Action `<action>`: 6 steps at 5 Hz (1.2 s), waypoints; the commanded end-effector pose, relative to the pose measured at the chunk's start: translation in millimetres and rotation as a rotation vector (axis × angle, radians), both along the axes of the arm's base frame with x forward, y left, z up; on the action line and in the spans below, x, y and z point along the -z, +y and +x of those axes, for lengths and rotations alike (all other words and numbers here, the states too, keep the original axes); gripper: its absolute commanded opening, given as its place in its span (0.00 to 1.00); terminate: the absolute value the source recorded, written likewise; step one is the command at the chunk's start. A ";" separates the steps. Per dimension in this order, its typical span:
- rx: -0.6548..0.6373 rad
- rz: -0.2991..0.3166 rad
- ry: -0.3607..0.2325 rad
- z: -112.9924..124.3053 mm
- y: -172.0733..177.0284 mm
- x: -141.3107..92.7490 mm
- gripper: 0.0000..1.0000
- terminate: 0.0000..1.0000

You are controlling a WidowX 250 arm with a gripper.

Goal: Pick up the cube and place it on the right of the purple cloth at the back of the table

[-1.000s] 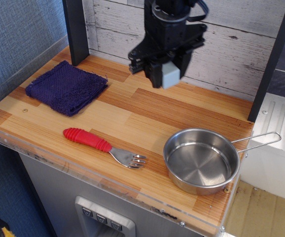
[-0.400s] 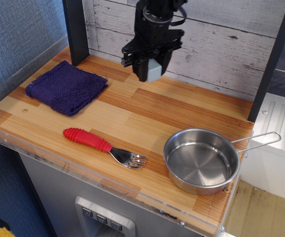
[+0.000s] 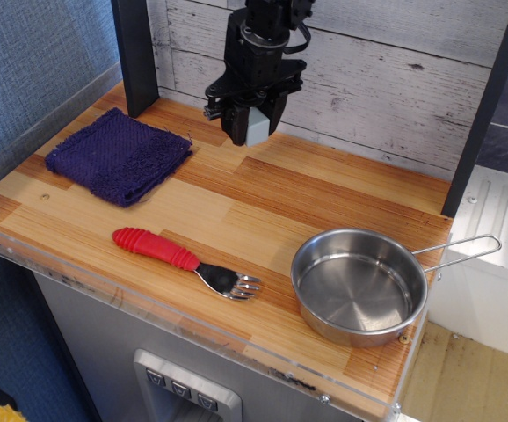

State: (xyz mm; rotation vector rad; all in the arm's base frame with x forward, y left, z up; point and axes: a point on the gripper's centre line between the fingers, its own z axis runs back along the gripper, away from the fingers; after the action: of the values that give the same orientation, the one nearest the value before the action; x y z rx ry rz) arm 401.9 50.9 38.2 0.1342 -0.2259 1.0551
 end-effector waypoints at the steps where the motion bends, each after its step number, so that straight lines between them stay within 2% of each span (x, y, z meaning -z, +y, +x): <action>1: -0.014 -0.009 0.004 -2.0 11.9 9.2 0.00 0.00; 2: -0.028 -0.024 0.032 -5.0 13.2 21.5 0.00 0.00; 3: -0.116 -0.021 0.018 -6.3 15.5 15.5 1.00 0.00; 4: -0.146 -0.027 0.005 -10.1 17.1 9.0 1.00 0.00; 6: -0.120 -0.036 -0.021 -14.1 8.2 -2.0 1.00 0.00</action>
State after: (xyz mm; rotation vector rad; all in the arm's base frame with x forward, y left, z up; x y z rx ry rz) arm 391.3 59.2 12.0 0.1376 -0.1533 1.1804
